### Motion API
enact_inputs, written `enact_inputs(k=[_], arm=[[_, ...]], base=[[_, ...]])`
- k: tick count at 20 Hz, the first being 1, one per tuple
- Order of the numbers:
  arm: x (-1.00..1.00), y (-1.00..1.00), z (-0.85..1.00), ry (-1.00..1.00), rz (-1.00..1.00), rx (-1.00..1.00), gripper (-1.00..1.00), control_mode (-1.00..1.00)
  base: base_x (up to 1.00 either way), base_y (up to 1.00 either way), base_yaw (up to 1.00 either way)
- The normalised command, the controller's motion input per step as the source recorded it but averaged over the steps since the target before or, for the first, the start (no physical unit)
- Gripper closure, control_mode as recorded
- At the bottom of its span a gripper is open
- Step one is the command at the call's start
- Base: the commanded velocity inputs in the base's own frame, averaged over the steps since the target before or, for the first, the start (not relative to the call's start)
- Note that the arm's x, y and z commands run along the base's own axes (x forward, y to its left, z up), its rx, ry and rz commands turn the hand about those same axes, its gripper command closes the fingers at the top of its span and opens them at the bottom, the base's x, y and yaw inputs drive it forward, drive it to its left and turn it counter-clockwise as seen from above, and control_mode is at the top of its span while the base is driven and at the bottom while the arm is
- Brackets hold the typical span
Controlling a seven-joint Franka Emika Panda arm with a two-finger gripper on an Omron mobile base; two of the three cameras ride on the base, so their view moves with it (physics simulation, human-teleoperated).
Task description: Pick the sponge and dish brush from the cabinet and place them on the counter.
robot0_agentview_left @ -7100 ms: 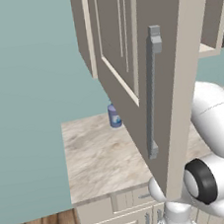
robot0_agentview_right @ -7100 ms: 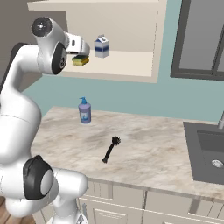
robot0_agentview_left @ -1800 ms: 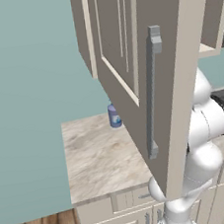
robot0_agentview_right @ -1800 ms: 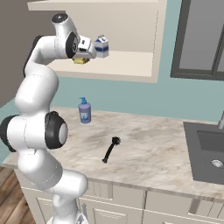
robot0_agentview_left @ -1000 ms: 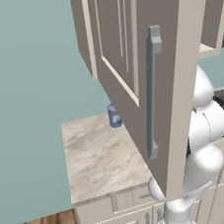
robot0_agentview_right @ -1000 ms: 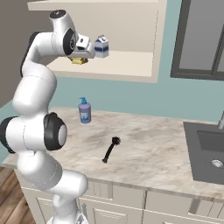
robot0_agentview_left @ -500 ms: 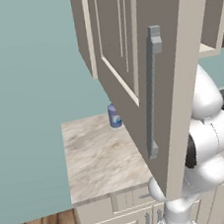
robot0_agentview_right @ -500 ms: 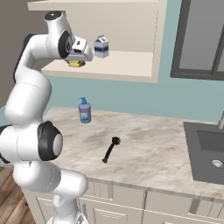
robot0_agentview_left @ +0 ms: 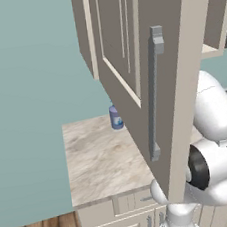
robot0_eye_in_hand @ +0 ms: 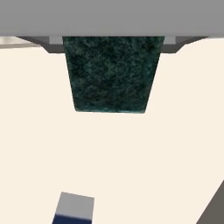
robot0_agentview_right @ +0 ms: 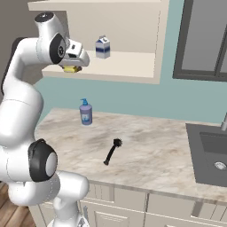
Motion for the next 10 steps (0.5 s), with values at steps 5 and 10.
enact_inputs(k=[5, 10], arm=[[-0.62, 0.0, 0.0, 0.0, 0.0, 0.0, 1.0, -1.0], [-0.59, 0.0, 0.0, 0.0, 0.0, 0.0, 1.0, -1.0]], base=[[0.0, 0.0, 0.0], [0.0, 0.0, 0.0]])
